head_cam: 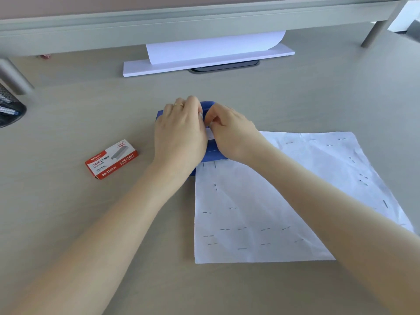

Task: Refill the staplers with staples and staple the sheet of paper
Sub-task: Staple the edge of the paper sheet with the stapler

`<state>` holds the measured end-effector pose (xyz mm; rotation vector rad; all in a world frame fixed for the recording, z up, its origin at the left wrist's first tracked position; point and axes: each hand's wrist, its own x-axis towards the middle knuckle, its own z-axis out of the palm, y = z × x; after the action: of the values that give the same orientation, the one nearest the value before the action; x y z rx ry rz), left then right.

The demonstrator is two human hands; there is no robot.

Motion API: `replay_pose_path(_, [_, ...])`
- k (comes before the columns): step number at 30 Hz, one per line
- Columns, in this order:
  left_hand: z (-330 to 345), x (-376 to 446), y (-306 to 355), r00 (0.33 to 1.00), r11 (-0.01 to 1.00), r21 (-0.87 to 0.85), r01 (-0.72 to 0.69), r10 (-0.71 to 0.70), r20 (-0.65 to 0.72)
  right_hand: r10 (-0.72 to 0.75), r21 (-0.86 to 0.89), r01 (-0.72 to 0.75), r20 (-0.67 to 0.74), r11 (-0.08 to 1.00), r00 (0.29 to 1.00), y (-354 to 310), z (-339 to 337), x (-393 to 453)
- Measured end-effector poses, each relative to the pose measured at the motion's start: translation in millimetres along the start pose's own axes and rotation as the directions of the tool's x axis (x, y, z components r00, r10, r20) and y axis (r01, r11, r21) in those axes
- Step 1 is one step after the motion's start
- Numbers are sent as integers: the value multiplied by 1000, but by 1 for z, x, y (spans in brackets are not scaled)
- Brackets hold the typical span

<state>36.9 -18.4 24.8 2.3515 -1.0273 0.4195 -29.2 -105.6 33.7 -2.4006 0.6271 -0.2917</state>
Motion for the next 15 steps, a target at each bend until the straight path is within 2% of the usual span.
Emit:
replay_pose_path(5, [6, -2, 1, 981, 973, 136, -184, 190, -32, 54, 48, -55, 13, 997, 998, 8, 8, -3])
replay_pose_path(9, [6, 3, 8, 960, 915, 297, -273, 279, 22, 49, 5, -49, -2, 999, 999, 10, 13, 0])
replay_pose_path(15, [16, 2, 2, 947, 936, 146, -320, 322, 9, 51, 27, -50, -48, 998, 998, 14, 15, -5])
